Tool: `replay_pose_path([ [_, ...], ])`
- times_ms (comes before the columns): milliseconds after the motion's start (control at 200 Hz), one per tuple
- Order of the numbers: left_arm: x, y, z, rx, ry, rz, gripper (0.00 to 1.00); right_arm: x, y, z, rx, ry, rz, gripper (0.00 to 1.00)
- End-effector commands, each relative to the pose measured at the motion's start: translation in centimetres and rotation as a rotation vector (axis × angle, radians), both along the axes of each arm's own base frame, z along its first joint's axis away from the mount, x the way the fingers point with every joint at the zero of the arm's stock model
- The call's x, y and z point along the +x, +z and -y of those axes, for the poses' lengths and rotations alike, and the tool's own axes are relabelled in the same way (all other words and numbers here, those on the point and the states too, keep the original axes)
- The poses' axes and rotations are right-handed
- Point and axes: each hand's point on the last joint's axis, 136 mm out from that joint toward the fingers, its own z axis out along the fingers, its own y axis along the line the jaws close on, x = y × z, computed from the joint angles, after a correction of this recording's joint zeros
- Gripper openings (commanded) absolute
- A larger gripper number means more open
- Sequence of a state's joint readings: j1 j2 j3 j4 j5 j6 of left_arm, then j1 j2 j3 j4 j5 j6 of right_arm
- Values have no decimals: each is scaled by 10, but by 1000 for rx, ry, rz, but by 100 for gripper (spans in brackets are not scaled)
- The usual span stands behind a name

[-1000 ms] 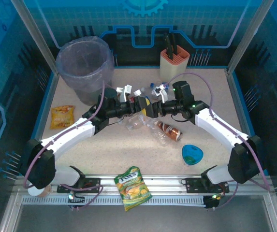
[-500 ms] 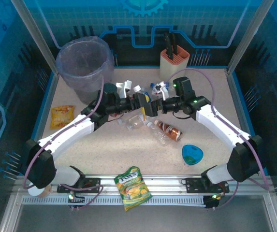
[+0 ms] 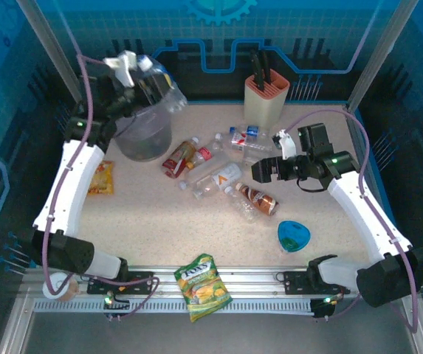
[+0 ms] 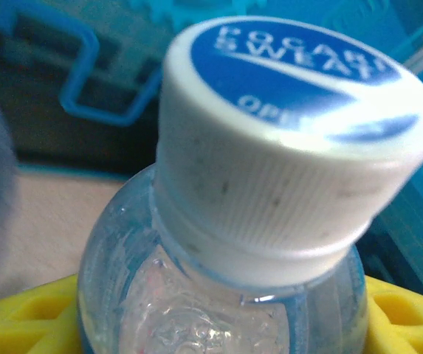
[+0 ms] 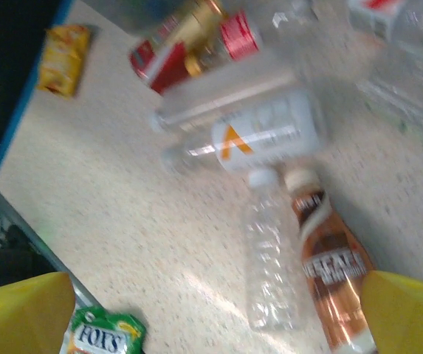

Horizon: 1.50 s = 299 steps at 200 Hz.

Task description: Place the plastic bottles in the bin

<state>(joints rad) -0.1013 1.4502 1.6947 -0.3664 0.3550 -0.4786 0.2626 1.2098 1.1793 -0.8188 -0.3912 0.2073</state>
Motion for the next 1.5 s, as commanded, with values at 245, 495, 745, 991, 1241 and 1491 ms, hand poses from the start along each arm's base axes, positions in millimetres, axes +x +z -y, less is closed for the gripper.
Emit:
replay_pose_path([
  [245,61,-14,-118,326,393,-98,49,-20,-39,33,-189,-79,-96,100],
  [495,121,-44,-145,356,419,-205,47,-22,-40,35,-207,-81,-92,100],
  [745,150,-118,-130,273,302,-376,44,-24,-47,33,-372,28,6,93],
  [991,150,-177,-123,295,244,-511,45,-12,-84,38,-558,138,26,94],
  [1241,147,-207,-110,315,173,-584,70,-1,-126,39,-659,259,-12,99],
  [1491,146,-175,-101,295,141,-499,95,-11,-158,43,-683,323,-166,85],
])
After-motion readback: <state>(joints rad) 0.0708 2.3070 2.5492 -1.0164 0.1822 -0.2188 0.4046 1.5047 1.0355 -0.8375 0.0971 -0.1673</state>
